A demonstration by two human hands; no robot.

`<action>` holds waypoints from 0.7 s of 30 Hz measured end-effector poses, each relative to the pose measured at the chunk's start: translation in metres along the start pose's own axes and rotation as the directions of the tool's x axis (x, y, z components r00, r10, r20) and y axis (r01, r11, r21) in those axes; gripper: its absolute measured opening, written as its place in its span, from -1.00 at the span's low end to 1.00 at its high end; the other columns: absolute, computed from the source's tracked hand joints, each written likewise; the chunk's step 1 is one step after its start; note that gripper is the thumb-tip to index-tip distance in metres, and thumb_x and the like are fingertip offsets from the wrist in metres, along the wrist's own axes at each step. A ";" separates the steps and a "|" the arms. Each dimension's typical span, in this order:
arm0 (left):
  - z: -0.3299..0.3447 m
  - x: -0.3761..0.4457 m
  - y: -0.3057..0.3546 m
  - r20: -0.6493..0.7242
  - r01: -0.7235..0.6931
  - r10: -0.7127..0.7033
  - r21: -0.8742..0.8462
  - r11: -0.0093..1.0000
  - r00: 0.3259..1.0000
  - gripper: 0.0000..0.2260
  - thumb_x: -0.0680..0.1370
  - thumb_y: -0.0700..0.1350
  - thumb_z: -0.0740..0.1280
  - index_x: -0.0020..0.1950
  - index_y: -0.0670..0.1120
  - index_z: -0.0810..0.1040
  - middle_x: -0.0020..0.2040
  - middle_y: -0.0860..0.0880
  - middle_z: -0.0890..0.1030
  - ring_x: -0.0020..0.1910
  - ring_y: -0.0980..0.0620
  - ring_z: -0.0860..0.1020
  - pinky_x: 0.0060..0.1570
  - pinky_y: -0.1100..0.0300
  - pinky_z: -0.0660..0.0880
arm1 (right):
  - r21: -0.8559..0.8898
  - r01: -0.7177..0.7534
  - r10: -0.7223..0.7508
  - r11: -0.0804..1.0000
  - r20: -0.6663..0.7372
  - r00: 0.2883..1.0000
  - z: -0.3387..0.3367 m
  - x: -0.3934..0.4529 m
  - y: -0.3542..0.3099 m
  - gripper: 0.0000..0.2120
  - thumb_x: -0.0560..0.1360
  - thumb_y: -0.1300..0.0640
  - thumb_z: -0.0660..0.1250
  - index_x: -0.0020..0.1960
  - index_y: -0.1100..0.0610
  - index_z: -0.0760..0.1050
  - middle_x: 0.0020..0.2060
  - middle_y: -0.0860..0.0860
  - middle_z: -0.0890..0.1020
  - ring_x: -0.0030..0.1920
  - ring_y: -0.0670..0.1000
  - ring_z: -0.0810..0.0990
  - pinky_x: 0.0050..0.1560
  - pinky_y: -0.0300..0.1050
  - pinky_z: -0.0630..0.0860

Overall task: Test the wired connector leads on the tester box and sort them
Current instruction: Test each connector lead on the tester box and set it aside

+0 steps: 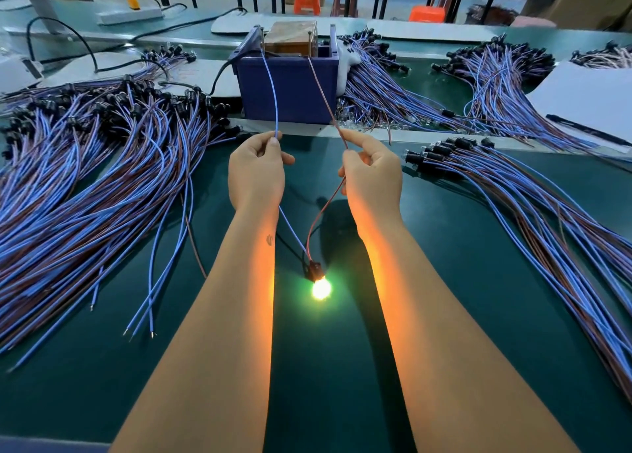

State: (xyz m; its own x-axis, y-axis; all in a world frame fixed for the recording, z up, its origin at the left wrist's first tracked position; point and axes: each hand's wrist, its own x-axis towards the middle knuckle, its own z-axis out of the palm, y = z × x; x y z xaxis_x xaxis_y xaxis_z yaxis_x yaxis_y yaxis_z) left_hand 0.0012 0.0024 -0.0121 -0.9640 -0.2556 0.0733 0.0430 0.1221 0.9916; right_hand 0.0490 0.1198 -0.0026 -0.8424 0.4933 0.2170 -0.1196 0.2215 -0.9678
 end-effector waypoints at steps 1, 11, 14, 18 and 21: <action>0.000 0.000 0.001 0.012 0.007 -0.007 0.001 1.000 1.000 -0.81 0.64 -0.06 0.20 0.06 0.10 0.60 -0.39 0.17 0.62 -0.49 0.33 0.41 -0.36 0.32 0.39 | -0.004 0.010 -0.010 1.000 0.006 1.000 0.000 -0.001 0.000 -0.62 0.51 0.32 0.18 0.08 -0.10 0.58 -0.35 0.12 0.45 -0.33 0.07 0.38 -0.24 0.12 0.51; 0.008 -0.013 0.013 0.275 0.091 -0.067 -0.075 0.993 0.959 -0.79 0.57 -0.12 0.31 -0.23 0.05 0.64 -0.43 0.13 0.49 -0.43 0.13 0.40 -0.36 0.26 0.38 | -0.047 0.095 -0.086 0.994 0.168 0.982 0.007 -0.002 0.002 -0.89 0.51 0.25 0.36 -0.06 0.05 0.56 -0.30 0.19 0.63 -0.29 0.16 0.57 -0.17 0.17 0.57; 0.006 -0.013 0.014 0.304 0.128 -0.092 -0.098 0.987 0.948 -0.70 0.56 -0.11 0.31 -0.38 0.03 0.60 -0.50 0.14 0.44 -0.55 0.20 0.33 -0.50 0.33 0.29 | -0.011 0.094 -0.089 0.996 0.212 0.973 0.005 -0.002 0.002 -0.87 0.50 0.26 0.39 -0.08 0.03 0.57 -0.31 0.19 0.64 -0.34 0.06 0.52 -0.26 0.03 0.52; 0.005 -0.011 0.014 0.242 0.180 -0.116 -0.258 0.949 0.963 -0.83 0.55 -0.20 0.32 -0.23 -0.07 0.59 -0.50 0.09 0.38 -0.54 0.14 0.29 -0.56 0.35 0.22 | -0.025 0.052 -0.043 0.998 0.278 0.960 0.003 -0.002 0.001 -0.91 0.50 0.26 0.40 -0.12 0.10 0.55 -0.27 0.23 0.65 -0.36 -0.02 0.51 -0.33 -0.08 0.47; 0.001 -0.006 0.016 0.220 0.251 -0.164 -0.463 0.850 0.962 -0.84 0.60 -0.21 0.26 -0.18 -0.11 0.53 -0.50 0.07 0.40 -0.51 0.13 0.34 -0.53 0.33 0.29 | -0.108 0.054 -0.011 0.993 0.367 0.930 0.001 -0.001 0.001 -0.86 0.49 0.22 0.43 -0.23 0.09 0.56 -0.42 -0.02 0.58 -0.50 -0.20 0.42 -0.41 -0.31 0.37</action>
State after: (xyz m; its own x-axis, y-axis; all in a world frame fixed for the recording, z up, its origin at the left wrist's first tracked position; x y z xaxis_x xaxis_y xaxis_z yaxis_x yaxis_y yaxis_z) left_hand 0.0074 0.0073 0.0031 -0.9917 -0.0551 -0.1158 -0.0839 -0.4042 0.9108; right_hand 0.0488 0.1190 -0.0041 -0.9752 0.1473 0.1653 -0.1075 0.3377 -0.9351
